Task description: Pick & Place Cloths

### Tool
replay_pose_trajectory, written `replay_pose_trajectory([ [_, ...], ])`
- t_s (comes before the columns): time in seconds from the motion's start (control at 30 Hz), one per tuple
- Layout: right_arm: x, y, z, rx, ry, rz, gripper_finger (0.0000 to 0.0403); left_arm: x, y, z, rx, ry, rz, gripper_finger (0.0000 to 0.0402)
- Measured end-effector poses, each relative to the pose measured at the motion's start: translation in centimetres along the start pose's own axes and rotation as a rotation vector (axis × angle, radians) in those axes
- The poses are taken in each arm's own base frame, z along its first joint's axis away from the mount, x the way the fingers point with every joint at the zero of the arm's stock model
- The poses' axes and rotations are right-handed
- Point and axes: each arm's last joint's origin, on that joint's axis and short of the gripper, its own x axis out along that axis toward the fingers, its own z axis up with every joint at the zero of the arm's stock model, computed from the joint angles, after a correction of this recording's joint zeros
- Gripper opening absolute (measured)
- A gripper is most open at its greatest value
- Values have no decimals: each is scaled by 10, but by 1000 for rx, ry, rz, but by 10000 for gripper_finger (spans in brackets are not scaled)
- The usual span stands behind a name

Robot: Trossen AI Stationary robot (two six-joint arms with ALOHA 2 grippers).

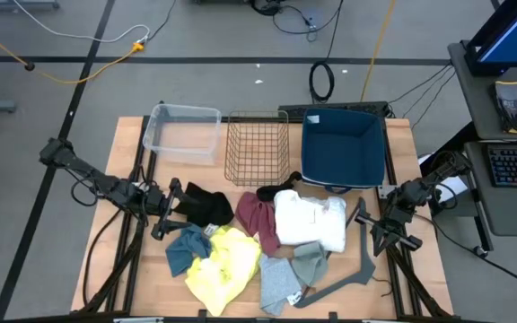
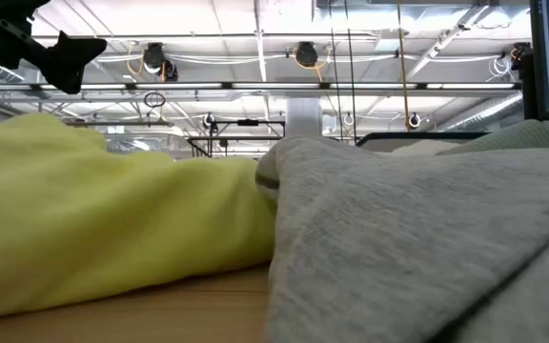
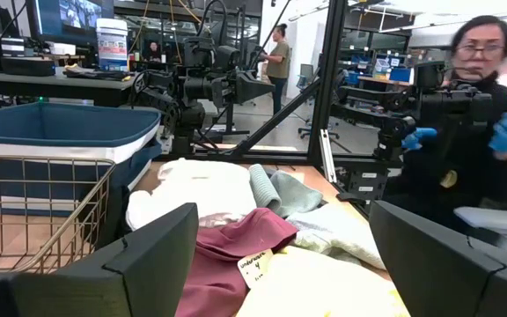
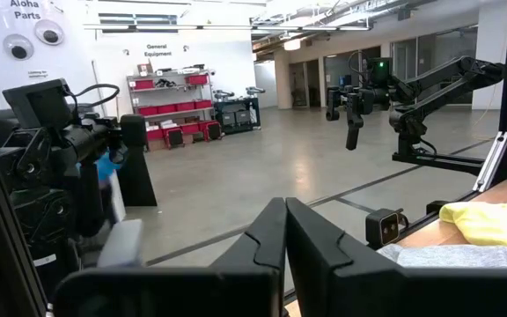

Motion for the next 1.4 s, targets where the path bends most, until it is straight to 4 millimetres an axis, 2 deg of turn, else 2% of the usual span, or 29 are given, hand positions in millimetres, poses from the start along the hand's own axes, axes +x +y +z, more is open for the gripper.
replay_pose_trajectory([
  [1.4,0,0,1,-7,-14,-1,4,0,0,0,0,0,0,340],
])
